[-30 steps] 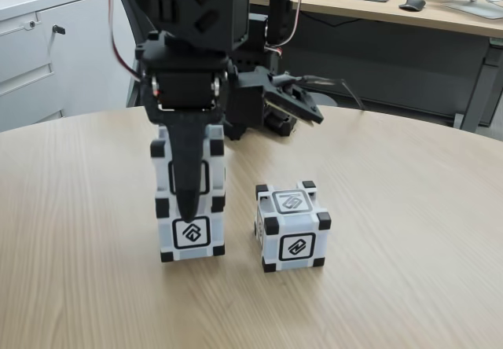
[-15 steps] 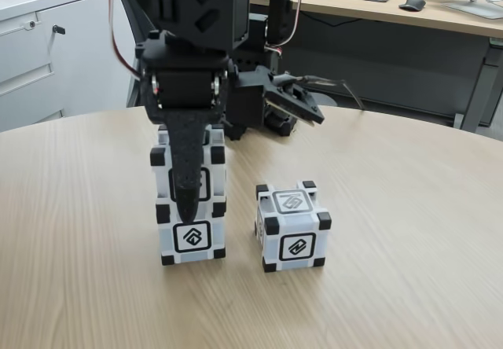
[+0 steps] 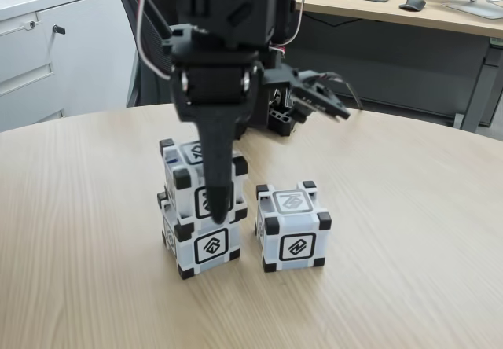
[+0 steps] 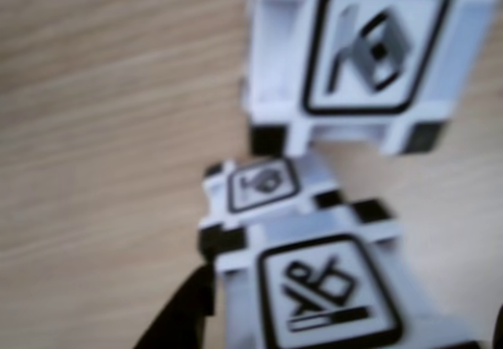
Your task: Stack cubes from left to right.
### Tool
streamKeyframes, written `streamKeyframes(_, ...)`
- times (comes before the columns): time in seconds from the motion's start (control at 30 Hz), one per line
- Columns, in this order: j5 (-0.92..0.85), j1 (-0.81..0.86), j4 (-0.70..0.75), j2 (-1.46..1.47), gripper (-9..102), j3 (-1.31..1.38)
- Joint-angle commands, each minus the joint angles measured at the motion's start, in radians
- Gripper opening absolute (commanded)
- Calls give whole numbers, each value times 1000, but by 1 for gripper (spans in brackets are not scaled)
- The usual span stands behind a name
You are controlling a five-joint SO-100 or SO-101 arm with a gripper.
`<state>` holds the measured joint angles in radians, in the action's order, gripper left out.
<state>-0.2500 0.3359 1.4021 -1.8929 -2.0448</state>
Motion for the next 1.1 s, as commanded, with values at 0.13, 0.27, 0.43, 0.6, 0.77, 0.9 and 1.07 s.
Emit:
streamKeyframes(0.13,81,-124,8,-124,39,14)
streamKeyframes(0.27,130,-204,8,-143,39,14)
streamKeyframes(0.43,161,-272,9,-129,39,14)
streamKeyframes(0.6,175,-281,11,-123,40,12)
streamKeyframes(0.77,167,-281,46,-124,42,2)
streamKeyframes(0.9,170,-282,60,-120,43,3)
streamKeyframes(1.07,210,-282,60,-5,43,6)
